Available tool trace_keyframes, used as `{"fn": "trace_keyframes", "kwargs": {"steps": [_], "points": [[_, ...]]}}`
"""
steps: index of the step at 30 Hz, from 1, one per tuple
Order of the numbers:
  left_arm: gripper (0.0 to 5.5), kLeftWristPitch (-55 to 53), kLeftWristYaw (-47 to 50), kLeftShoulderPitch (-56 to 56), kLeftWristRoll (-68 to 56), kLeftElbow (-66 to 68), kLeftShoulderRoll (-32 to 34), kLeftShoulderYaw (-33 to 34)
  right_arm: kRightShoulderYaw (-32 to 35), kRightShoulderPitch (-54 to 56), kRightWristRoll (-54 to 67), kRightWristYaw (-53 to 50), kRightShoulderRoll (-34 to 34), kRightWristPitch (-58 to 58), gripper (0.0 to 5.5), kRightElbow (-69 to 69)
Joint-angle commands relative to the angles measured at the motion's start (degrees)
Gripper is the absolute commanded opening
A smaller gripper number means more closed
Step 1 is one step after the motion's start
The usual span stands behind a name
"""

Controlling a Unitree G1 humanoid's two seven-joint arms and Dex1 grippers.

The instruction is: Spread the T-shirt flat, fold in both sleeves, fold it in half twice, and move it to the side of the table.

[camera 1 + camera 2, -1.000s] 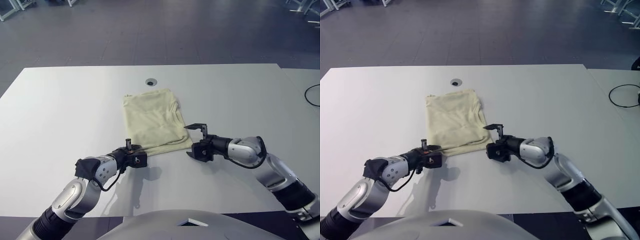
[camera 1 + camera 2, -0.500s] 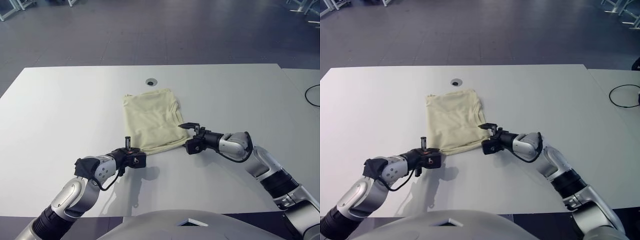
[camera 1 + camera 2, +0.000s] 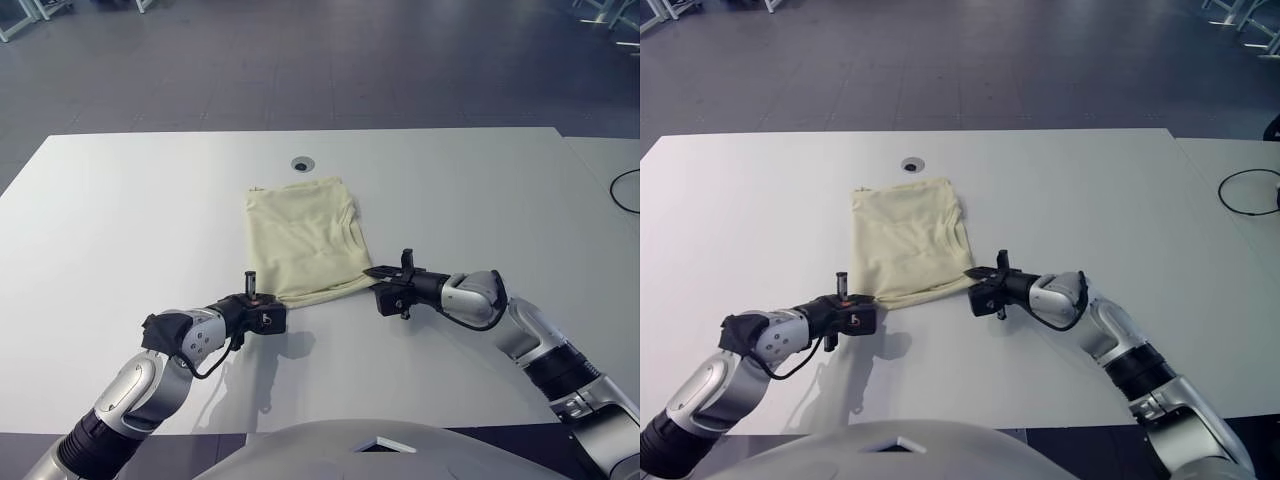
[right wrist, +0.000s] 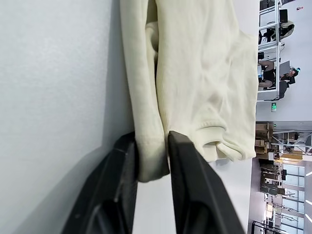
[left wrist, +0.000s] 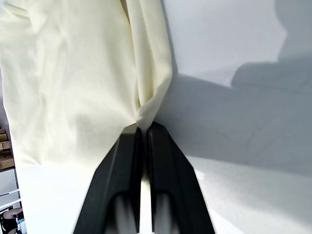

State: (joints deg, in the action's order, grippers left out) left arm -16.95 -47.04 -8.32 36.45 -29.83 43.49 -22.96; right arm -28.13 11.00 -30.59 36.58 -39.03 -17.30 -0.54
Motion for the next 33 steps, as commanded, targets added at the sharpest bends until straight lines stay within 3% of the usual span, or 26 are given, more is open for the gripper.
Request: {"fn": "trace_keyframes", "kwargs": {"steps": [1,6,16,21,27,33], "points": [[0.02,-2.07,-4.42,-1.52,-3.1,0.99,0.21,-0.42,0.1,-1.29,-0.79,1.77,-0.21,1.92,0.38,0.39],[0.01,-7.1,-10.51,1.03,-13.09,-3.04,-0.66,2.47,3.44,-3.97,3.72,5.37,-2.01,5.06,0.04,9.02],[0.01,-5.58,-24.13,-0.98,-28.02,-5.8,14.54,12.46,11.12,-12.51,18.66,21.72,-12.85,15.57,0.04,31.25],[0.01,-12.25,-27.53,-0.8,-38.59,-10.41,15.72,14.85,12.62,-14.87,26.69,27.83,-16.13,26.24,0.04,36.57],[0.01,-19.9,-29.08,1.2,-47.37,-12.07,17.76,15.98,15.67,-10.35,41.88,35.48,-19.58,46.34,0.04,40.54],[0.01,-26.49,-31.41,7.5,-57.24,-10.24,19.78,17.2,17.72,0.62,55.52,40.84,-20.1,59.71,0.04,36.22]]}}
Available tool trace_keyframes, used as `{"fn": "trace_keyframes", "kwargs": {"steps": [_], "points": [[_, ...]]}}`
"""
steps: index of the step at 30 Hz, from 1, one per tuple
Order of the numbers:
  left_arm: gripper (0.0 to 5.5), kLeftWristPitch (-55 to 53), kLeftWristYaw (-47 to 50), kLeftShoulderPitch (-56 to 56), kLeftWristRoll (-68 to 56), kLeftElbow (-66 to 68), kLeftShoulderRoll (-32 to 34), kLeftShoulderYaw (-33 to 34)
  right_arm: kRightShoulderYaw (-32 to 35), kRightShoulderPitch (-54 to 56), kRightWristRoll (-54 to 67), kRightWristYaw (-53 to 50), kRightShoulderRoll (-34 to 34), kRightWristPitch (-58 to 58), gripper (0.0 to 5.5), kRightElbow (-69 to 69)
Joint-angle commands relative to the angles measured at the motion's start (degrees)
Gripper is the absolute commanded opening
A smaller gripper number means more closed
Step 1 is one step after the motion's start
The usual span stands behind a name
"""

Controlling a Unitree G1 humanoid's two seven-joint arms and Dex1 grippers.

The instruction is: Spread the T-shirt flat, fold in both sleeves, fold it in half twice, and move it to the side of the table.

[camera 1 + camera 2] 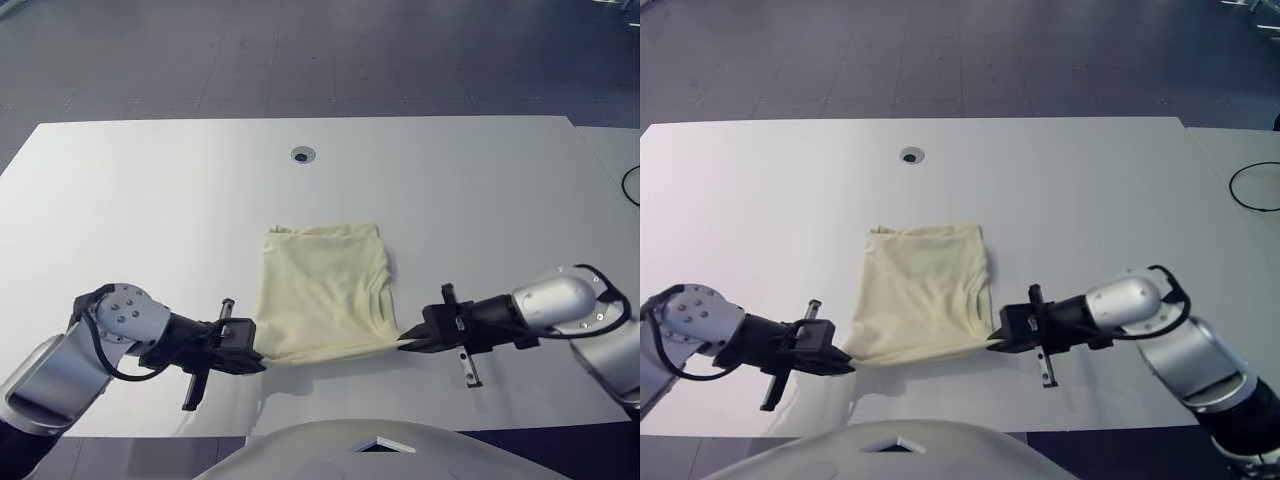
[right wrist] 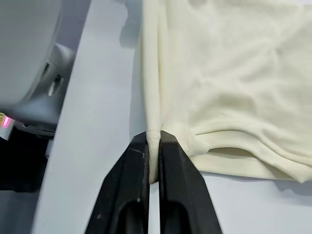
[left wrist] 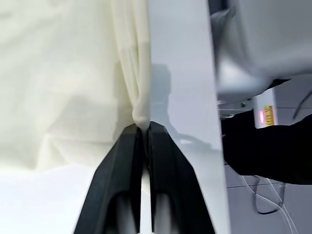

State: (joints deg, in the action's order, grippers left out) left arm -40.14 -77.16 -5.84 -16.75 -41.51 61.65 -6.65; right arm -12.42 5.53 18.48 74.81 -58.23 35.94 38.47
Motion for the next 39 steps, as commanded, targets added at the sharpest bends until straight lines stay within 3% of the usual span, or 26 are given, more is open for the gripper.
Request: {"fn": "trace_keyframes", "kwargs": {"steps": [1,10,19,31,39], "points": [[0.01,-4.27,-1.48,7.01,-5.4,2.51,1.36,0.6,2.24,7.8,8.79,3.43,-0.74,8.51,0.04,-3.71],[0.01,-9.69,-3.92,28.71,-9.62,20.61,-3.92,-7.16,0.67,21.44,19.72,3.36,4.87,22.4,0.04,-16.78],[0.01,-4.52,-7.07,43.95,-3.76,39.81,-10.18,-14.97,-3.04,34.98,19.26,4.48,11.15,27.36,0.04,-36.95],[0.01,6.08,-6.43,53.17,5.46,62.69,-19.72,-17.54,-12.42,43.91,2.82,10.29,19.67,10.12,0.03,-69.99],[0.01,10.58,-6.75,56.64,9.32,71.36,-22.77,-16.94,-10.43,50.51,-5.43,9.08,27.43,-1.66,0.03,-89.52]]}}
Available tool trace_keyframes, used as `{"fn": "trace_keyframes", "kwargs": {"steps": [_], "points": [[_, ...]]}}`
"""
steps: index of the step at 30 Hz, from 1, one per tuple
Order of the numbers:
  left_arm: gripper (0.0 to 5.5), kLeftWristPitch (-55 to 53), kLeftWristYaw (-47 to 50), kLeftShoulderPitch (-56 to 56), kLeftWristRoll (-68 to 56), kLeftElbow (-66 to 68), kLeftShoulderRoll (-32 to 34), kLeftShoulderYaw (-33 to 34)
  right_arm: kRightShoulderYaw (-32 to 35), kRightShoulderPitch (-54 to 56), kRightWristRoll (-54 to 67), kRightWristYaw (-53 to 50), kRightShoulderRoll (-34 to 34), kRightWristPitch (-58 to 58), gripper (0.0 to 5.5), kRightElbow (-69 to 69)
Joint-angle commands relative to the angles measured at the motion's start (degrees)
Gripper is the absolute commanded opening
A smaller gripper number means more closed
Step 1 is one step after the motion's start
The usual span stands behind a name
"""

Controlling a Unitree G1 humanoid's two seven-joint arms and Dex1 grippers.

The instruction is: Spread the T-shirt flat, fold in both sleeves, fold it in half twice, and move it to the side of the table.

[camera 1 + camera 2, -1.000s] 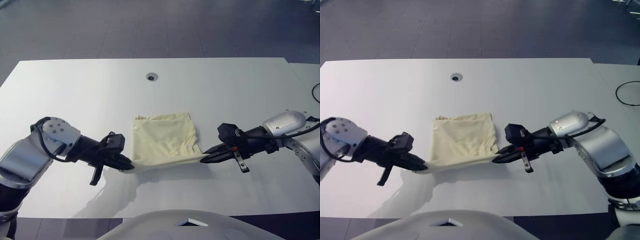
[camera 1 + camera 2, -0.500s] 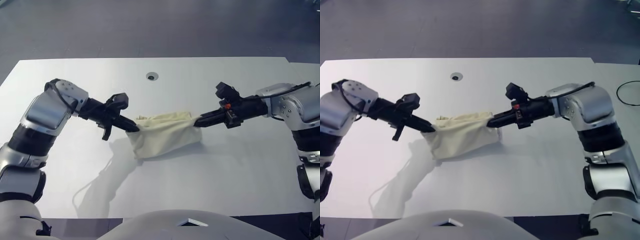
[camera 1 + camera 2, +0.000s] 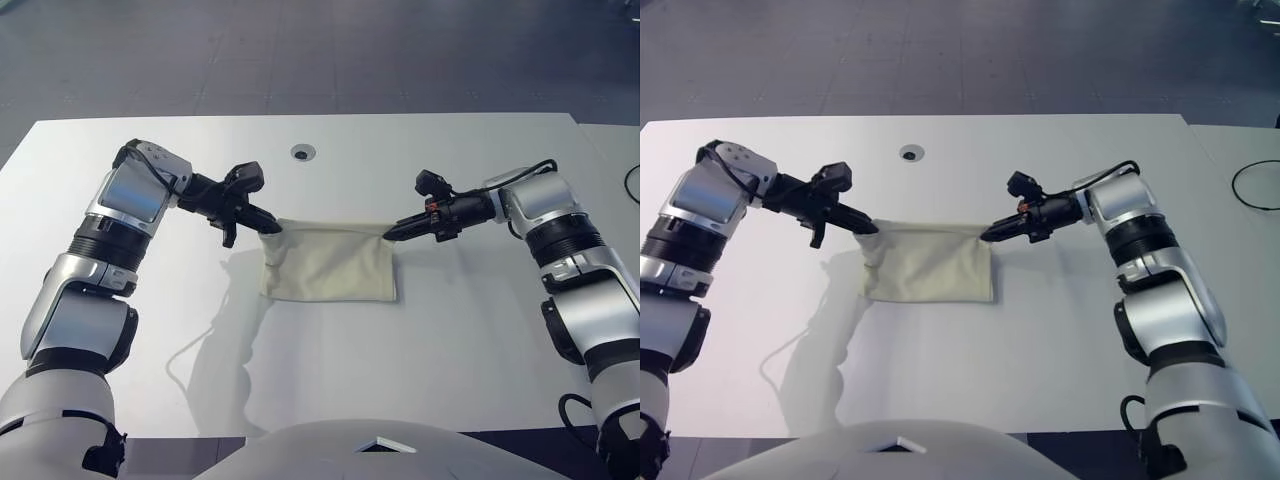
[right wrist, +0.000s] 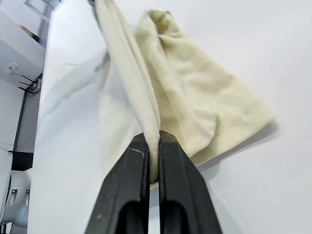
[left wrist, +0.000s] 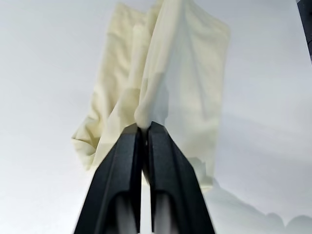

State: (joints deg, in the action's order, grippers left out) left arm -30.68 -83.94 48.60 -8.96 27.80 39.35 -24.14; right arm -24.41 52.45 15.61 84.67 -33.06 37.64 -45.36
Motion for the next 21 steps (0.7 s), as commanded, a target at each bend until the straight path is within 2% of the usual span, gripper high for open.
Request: {"fn": "trace_keyframes", "kwargs": {"steps": [1,5,10,17,18,19,21], "points": [[0.01,1.28,-0.03,2.47,1.72,2.49,-0.73,0.81,2.1,4.46,-3.25,-1.04,3.26,-4.48,0.03,-7.61],[0.01,3.36,0.18,4.71,3.29,6.25,-2.32,0.83,4.32,6.26,-5.21,-1.75,5.04,-6.72,0.03,-11.9],[0.01,8.07,5.15,7.05,7.09,14.56,-5.69,1.14,5.76,7.5,-8.49,-4.71,7.72,-10.56,0.03,-17.16],[0.01,16.52,18.68,9.26,13.04,28.54,-12.82,2.18,8.58,7.02,-12.5,-12.57,10.45,-15.73,0.03,-23.23],[0.37,18.05,21.01,9.63,13.51,29.91,-13.7,2.77,9.13,6.96,-12.93,-13.99,10.65,-16.43,0.03,-23.75],[0.47,19.36,23.33,10.09,13.65,31.24,-14.58,3.57,9.72,6.85,-13.46,-16.08,10.83,-17.4,0.4,-24.15],[0.73,20.9,28.92,11.35,12.65,33.53,-15.92,6.65,11.92,6.84,-13.76,-23.51,11.44,-19.77,0.59,-24.84]]}}
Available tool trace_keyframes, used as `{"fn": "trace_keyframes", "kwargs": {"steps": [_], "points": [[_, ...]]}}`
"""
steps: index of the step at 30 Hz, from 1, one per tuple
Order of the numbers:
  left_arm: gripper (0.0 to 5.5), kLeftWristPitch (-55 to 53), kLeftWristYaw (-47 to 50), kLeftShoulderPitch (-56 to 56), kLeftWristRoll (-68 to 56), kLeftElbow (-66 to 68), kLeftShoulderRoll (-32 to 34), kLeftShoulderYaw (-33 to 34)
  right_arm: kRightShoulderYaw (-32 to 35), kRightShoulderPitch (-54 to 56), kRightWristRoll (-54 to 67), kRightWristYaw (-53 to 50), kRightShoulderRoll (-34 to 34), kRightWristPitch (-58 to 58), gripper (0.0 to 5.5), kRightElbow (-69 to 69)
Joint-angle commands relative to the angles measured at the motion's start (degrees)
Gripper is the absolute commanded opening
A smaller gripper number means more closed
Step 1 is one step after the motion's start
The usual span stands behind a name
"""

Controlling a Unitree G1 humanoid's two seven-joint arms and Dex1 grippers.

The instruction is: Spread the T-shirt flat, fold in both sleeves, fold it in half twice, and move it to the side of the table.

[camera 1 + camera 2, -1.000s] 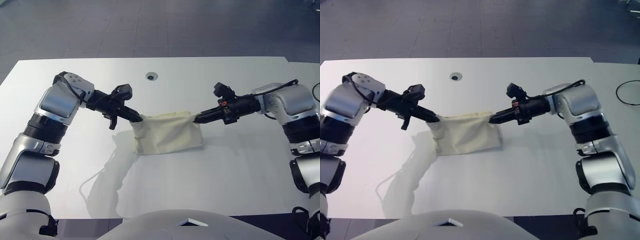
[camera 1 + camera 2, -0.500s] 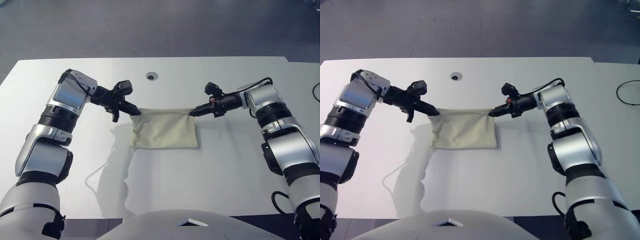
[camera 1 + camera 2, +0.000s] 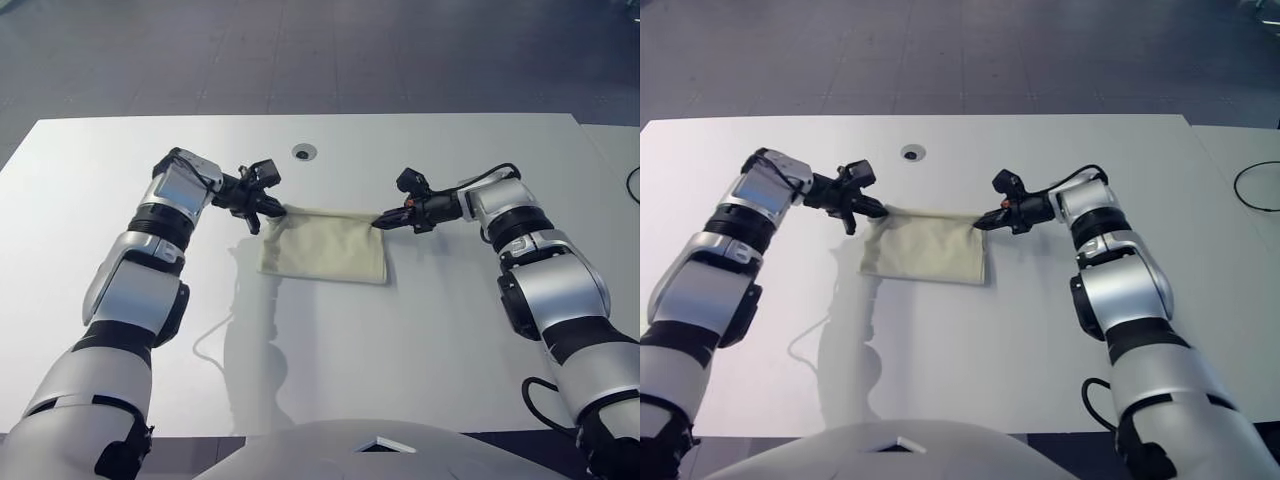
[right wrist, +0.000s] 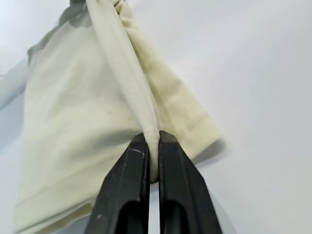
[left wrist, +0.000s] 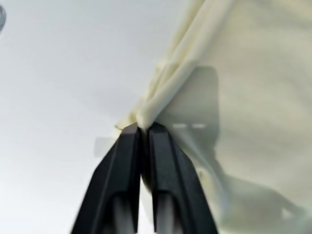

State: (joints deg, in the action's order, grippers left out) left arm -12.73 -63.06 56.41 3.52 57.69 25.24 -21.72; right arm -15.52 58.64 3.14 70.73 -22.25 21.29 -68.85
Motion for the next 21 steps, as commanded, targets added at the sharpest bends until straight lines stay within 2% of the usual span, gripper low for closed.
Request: {"fn": "trace_keyframes", "kwargs": {"steps": [1,6,9,16,21], "points": [[0.92,3.45,9.66,3.98,-0.36,4.22,-2.01,5.54,4.01,0.7,-1.22,-12.43,0.88,-4.24,0.78,-1.54],[1.73,6.76,13.98,4.05,0.98,4.67,-0.38,8.38,8.98,-0.24,-0.04,-18.47,0.88,-6.72,1.56,-0.83],[2.19,7.48,20.97,4.13,0.98,4.01,1.47,11.5,12.19,-0.48,1.16,-22.82,2.01,-9.32,2.01,1.17],[3.39,2.77,34.01,-2.8,-3.41,-11.51,1.45,21.08,11.43,-6.86,6.01,-10.35,9.95,-10.67,3.16,17.81],[4.27,-5.4,36.29,-11.59,-5.85,-26.76,-0.77,22.58,10.65,-9.61,6.1,-3.71,10.96,-17.0,4.0,16.37]]}}
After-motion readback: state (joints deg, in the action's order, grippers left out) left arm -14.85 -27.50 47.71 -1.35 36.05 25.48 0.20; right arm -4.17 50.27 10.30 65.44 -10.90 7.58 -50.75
